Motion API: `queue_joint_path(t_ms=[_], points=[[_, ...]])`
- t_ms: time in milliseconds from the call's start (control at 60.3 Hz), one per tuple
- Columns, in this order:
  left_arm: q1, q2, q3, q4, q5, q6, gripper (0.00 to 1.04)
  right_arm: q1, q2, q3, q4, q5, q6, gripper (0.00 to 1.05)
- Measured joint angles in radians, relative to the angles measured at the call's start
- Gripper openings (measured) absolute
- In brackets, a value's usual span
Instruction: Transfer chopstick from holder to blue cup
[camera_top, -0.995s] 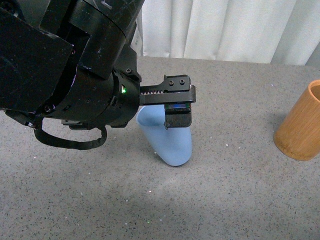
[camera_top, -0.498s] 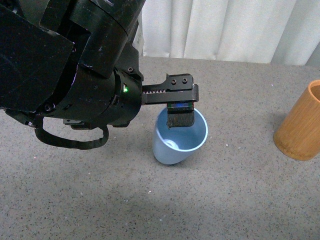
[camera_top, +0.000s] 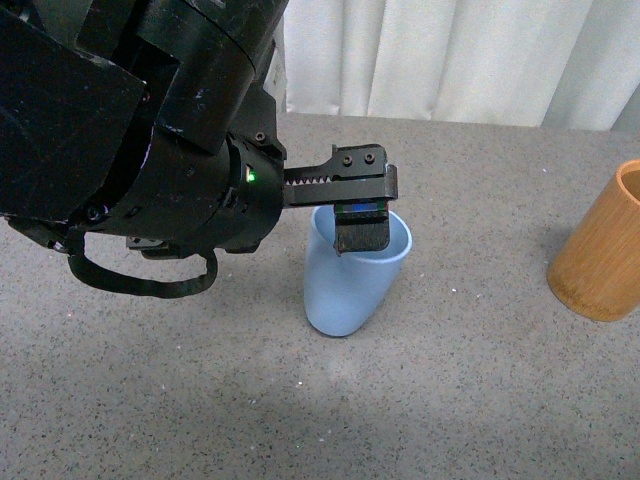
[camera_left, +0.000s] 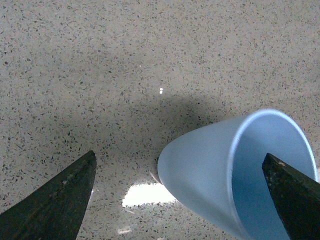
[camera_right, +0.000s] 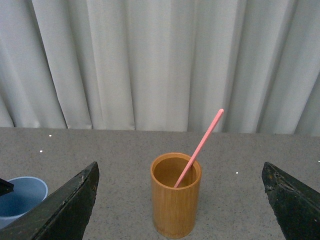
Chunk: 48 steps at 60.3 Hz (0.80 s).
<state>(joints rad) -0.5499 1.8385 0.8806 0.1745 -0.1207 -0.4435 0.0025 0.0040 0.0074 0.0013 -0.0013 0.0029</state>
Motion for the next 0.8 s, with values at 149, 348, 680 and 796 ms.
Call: queue_joint_path(t_ms=[149,348,680,796], points=[[0.000,0.000,0.000,0.000,0.000,-0.003,0.98,0.000,0.000,0.000,0.000,0.000,0.000,0.95],[0.000,0.000,0.000,0.000,0.000,-0.003,0.98,0.000,0.000,0.000,0.000,0.000,0.000,0.95],[0.000,0.000,0.000,0.000,0.000,-0.006,0.98,0.000,0.000,0.000,0.000,0.000,0.000,0.95],[0.000,0.000,0.000,0.000,0.000,-0.006,0.98,0.000,0.000,0.000,0.000,0.000,0.000,0.95]])
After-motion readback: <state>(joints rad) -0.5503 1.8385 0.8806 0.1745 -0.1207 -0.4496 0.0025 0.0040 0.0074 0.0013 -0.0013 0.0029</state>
